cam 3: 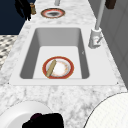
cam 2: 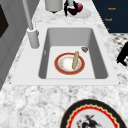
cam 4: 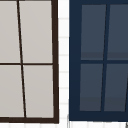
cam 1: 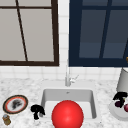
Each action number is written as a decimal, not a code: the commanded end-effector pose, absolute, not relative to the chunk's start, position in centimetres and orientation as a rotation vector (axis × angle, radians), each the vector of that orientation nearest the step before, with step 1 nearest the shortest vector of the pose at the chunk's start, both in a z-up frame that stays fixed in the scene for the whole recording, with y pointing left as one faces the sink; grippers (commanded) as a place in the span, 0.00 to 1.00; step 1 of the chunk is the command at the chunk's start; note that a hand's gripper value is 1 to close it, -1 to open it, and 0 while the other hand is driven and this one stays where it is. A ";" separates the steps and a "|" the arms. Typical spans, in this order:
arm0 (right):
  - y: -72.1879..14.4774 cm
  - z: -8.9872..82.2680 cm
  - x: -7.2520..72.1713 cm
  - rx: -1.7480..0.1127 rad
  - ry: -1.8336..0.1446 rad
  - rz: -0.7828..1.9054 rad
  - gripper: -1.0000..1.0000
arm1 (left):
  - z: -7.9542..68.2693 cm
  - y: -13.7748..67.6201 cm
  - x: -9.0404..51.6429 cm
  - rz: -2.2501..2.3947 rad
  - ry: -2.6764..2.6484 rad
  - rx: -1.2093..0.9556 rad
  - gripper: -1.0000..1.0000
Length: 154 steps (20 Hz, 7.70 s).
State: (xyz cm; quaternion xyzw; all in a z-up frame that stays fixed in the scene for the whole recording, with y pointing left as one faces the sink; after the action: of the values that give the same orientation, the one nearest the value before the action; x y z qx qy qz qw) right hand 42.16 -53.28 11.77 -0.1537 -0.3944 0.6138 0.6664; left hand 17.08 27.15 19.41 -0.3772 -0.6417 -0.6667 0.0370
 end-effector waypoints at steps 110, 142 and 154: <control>-52.0 10.4 39.3 -0.596 -0.627 1.255 0.00 | 19.4 27.2 17.1 -2.047 -1.970 -1.158 0.50; -49.5 13.5 35.9 -0.848 -0.521 1.381 0.00 | 19.4 27.2 17.1 -2.047 -1.970 -1.158 0.50; -47.6 14.3 33.5 -0.881 -0.567 1.395 0.00 | 19.4 27.2 17.1 -2.047 -1.970 -1.158 0.50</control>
State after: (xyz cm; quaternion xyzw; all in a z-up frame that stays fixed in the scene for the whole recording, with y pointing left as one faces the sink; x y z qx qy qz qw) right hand 33.53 -47.57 13.25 -0.3753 -0.2323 0.5834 0.6818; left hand 17.08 27.15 19.41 -0.3772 -0.6417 -0.6667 0.0370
